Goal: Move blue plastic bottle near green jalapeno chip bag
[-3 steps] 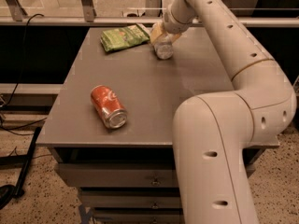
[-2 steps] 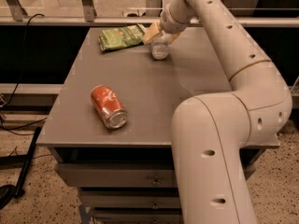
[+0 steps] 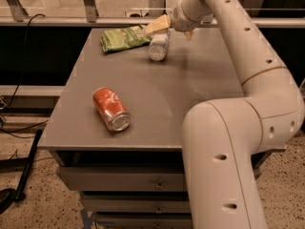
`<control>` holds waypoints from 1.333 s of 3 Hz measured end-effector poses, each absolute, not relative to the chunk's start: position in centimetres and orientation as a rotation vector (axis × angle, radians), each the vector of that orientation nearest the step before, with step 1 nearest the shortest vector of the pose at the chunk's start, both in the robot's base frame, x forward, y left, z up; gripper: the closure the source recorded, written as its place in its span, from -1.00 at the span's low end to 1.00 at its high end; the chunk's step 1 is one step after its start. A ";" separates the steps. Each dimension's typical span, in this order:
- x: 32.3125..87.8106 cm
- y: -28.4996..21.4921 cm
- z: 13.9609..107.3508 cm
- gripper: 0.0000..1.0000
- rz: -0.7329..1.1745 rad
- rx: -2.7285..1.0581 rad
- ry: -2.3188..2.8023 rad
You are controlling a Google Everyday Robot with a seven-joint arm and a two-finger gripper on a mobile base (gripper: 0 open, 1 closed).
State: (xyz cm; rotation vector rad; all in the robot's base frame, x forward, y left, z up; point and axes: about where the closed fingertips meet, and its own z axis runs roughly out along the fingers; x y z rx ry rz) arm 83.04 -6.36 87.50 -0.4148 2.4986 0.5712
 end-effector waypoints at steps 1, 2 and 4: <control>82.8 -10.8 88.2 -1.00 0.564 -0.317 2.487; 81.6 -15.1 91.1 -1.00 0.583 -0.264 2.421; 79.3 -18.1 95.7 -1.00 0.585 -0.263 2.333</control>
Offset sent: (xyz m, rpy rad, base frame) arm -0.0458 -0.1477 0.0804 0.1211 -0.1494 -0.1639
